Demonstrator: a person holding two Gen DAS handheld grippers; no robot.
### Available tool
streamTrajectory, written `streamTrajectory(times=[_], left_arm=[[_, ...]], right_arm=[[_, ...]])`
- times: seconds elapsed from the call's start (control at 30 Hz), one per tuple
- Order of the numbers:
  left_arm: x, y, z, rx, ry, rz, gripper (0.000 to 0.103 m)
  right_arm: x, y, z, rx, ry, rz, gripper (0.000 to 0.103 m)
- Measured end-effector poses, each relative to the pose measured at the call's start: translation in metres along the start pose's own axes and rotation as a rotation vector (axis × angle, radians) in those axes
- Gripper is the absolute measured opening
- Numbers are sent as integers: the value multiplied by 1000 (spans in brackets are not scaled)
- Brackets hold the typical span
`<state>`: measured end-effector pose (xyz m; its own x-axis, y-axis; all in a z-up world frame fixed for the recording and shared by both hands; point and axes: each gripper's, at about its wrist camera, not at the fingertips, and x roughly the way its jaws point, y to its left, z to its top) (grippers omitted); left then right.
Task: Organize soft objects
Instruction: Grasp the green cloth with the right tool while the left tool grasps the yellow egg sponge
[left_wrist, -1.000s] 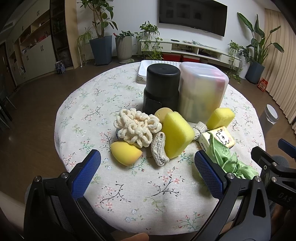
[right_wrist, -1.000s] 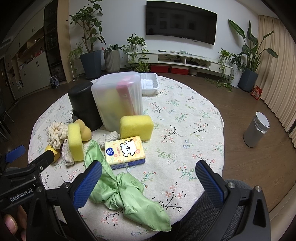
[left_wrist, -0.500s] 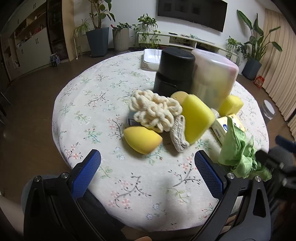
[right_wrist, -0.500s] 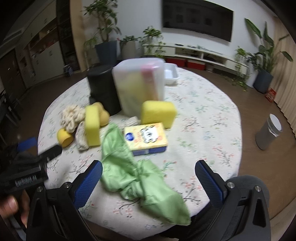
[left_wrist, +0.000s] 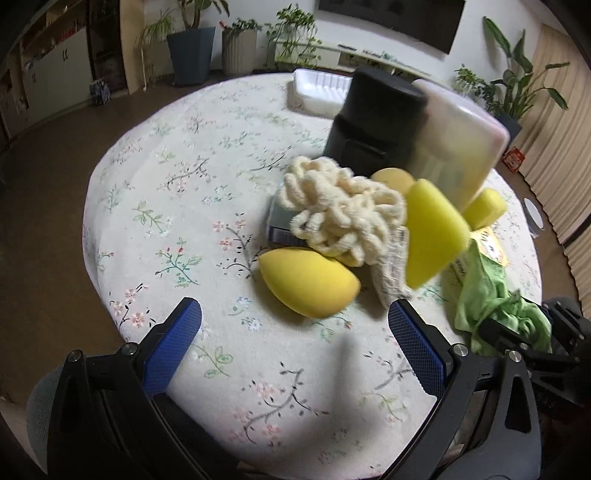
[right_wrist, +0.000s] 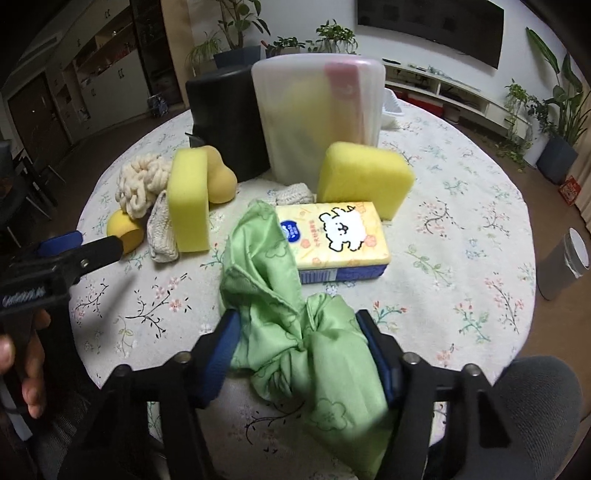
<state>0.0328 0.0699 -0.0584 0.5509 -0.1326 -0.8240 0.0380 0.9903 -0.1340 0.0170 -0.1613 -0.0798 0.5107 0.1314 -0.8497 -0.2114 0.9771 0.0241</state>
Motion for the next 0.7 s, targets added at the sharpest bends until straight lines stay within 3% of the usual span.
streamTrajectory(times=[0.13, 0.3, 0.37, 0.5, 0.6, 0.67, 0.7], left_arm=[[10, 4, 5, -18, 42, -41, 101], [23, 5, 7, -8, 89, -22, 100], [25, 8, 8, -22, 89, -29, 94], [25, 10, 13, -23, 80, -13, 70], [25, 10, 15, -13, 83, -26, 59], [24, 8, 15, -3, 85, -48, 45], [24, 7, 15, -1, 87, -55, 45]], right_arm=[[1, -3, 1, -3, -3, 30, 53], [0, -8, 2, -3, 3, 52, 49], [1, -9, 3, -2, 5, 57, 49], [2, -10, 3, 4, 5, 65, 50], [3, -11, 4, 5, 8, 68, 50], [3, -12, 4, 6, 8, 67, 50], [4, -11, 4, 5, 7, 67, 50]])
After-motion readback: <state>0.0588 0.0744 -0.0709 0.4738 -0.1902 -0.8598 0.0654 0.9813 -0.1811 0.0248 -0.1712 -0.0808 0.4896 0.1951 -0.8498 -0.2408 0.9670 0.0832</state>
